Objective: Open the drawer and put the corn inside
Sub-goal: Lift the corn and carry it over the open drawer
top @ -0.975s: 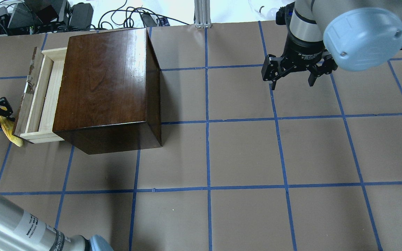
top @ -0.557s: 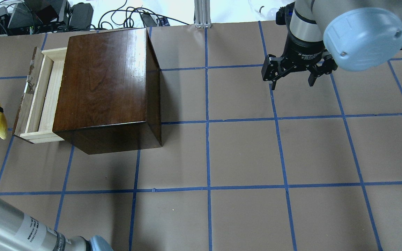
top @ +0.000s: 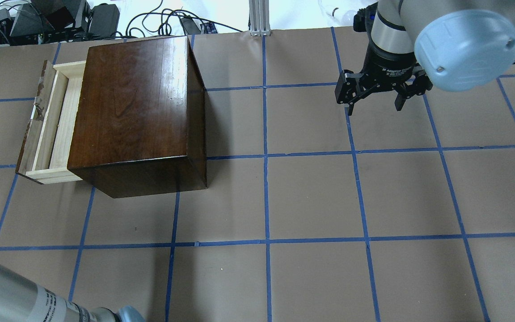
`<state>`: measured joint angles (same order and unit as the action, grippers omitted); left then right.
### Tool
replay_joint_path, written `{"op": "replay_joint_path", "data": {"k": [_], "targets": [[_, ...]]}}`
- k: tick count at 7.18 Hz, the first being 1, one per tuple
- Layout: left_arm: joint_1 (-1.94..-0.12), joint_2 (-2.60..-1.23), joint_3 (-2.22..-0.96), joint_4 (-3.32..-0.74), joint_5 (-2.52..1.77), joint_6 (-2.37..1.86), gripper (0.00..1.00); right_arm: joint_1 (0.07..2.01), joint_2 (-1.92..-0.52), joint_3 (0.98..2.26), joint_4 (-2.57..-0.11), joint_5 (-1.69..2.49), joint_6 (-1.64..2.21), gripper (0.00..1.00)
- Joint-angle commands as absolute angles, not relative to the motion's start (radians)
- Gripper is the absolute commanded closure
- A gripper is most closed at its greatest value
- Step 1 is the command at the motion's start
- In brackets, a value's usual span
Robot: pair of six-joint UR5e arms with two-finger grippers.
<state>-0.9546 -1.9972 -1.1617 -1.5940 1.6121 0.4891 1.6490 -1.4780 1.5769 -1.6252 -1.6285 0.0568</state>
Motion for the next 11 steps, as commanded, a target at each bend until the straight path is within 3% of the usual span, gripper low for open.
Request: {"op": "replay_joint_path", "data": {"k": [1,7,11], "targets": [[-1.099,-1.951,-1.153,-1.673,1.634,0.531,1.0,1.649,-1.477,1.577,-1.625,-1.628,0.057,0.0],[-1.15,-1.999,-1.31,-1.565,1.62,0.528,1.0,1.649,-1.477,1.577,-1.624,-1.629,0.057,0.0],[-1.152,-2.046,-1.316,-1.516,1.514,0.5,1.0,1.649,-1.479,1.577,-1.626,-1.631,0.057,0.0]]}}
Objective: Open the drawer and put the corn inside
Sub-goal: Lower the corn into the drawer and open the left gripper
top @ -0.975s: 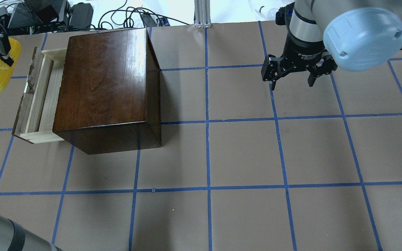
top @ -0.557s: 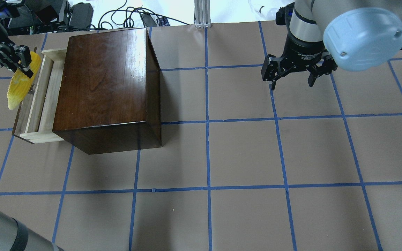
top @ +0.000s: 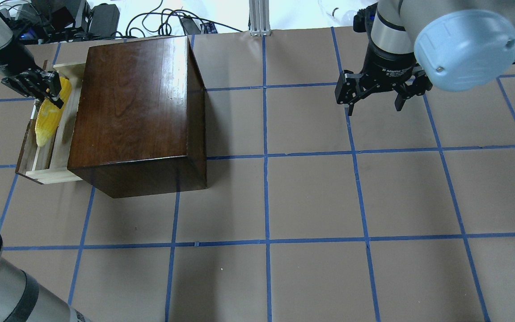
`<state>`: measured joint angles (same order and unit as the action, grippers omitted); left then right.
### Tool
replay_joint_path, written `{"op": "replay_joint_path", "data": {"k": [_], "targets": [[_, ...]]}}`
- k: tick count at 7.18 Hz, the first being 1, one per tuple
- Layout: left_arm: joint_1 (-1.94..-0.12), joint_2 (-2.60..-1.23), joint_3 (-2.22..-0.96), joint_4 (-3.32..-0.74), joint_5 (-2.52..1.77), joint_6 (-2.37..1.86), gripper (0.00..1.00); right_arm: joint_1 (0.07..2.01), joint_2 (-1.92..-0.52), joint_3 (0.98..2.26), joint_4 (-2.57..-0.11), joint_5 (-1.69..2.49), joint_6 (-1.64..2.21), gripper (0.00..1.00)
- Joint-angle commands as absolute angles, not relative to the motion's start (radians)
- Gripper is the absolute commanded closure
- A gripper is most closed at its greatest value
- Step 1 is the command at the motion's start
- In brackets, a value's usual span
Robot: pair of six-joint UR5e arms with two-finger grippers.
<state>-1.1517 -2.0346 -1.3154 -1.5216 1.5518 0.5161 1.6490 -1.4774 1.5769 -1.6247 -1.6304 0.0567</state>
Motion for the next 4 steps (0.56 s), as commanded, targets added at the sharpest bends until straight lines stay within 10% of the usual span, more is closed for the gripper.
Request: {"op": "replay_joint_path", "data": {"k": [1,2,3,4], "targets": [[-1.152,-2.06,-1.316,-1.513,1.514,0.499,1.0,1.649,-1.479,1.577,-1.625,-1.631,0.057,0.0],[-1.152,-2.074,-1.318,-1.497,1.508,0.497,0.94,1.649,-1.477,1.577,-1.626,-1.631,0.057,0.0],[-1.155,-2.072,-1.318,-1.499,1.508,0.48,0.31,1.649,-1.479,1.577,-1.625,-1.631,0.057,0.0],[-1.158,-2.063,-1.316,-1.502,1.511,0.476,0.06,1.649,-1.477,1.577,-1.624,-1.631,0.057,0.0]]}}
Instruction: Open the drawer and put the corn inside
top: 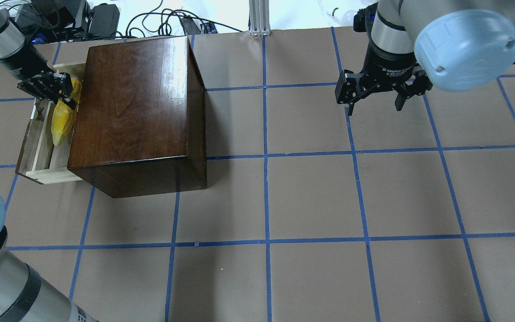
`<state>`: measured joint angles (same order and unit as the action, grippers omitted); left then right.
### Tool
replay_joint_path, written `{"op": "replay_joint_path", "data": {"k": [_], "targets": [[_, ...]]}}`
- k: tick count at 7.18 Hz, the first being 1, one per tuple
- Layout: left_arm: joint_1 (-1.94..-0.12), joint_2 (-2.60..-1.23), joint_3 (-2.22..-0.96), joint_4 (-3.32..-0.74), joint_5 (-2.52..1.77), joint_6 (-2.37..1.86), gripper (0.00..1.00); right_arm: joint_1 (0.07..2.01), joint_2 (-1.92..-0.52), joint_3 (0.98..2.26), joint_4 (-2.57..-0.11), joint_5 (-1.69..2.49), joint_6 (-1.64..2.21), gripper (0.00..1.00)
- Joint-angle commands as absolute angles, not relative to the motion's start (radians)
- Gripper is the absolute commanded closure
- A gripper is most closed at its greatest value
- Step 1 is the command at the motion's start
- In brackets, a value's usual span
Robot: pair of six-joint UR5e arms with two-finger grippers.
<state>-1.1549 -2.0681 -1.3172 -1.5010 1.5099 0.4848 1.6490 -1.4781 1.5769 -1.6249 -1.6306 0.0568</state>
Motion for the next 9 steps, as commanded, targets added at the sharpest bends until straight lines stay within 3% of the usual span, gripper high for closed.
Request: {"op": "replay_joint_path", "data": {"k": [1,5,9], "targets": [[-1.17,-2.056,-1.309,-1.515,1.523,0.459,0.0,1.649,-1.477,1.577,-1.624,-1.629,0.057,0.0],[-1.273,-1.959,-1.232,-1.551,1.601,0.442,0.0,1.649,-1.479,1.577,-1.626,-1.631,0.057,0.0],[-1.422,-1.878,-1.232,-1.626,1.628,0.281,0.0,1.649,-1.477,1.577,-1.625,-1.628,0.057,0.0]]}}
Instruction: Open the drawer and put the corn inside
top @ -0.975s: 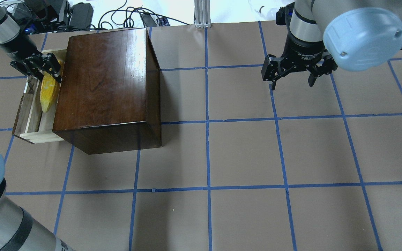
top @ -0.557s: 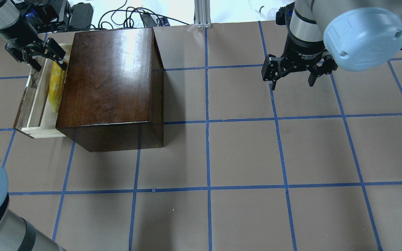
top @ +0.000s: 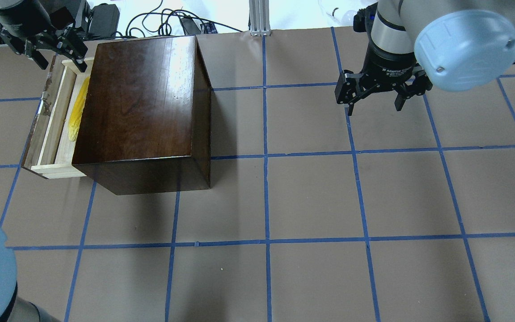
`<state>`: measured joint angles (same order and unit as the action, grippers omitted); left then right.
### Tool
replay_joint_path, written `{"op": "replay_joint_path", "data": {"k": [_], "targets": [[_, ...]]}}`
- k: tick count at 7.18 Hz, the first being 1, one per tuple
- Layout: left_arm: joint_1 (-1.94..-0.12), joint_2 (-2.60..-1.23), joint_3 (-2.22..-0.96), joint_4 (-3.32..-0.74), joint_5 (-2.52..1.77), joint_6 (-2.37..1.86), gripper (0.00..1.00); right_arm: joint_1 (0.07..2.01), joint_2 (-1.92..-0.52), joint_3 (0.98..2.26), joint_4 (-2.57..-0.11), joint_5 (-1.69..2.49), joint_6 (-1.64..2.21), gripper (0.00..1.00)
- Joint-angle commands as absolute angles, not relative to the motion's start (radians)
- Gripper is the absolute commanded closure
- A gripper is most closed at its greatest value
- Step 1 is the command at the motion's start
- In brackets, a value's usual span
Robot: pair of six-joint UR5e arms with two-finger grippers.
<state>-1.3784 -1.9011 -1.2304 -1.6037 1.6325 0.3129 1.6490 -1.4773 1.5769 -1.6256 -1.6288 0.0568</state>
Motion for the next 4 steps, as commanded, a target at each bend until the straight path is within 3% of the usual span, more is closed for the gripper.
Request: {"op": "replay_joint_path", "data": {"k": [1,4], "targets": [[-1.452,-1.862,-1.241,-1.631,1.628,0.279,0.0,1.649,-1.477,1.577,-1.624,-1.628,0.057,0.0],[-1.515,-1.78,-1.377,-1.641,1.526,0.083,0.0,1.649,-1.477,1.577,-1.624,-1.628,0.057,0.0]]}}
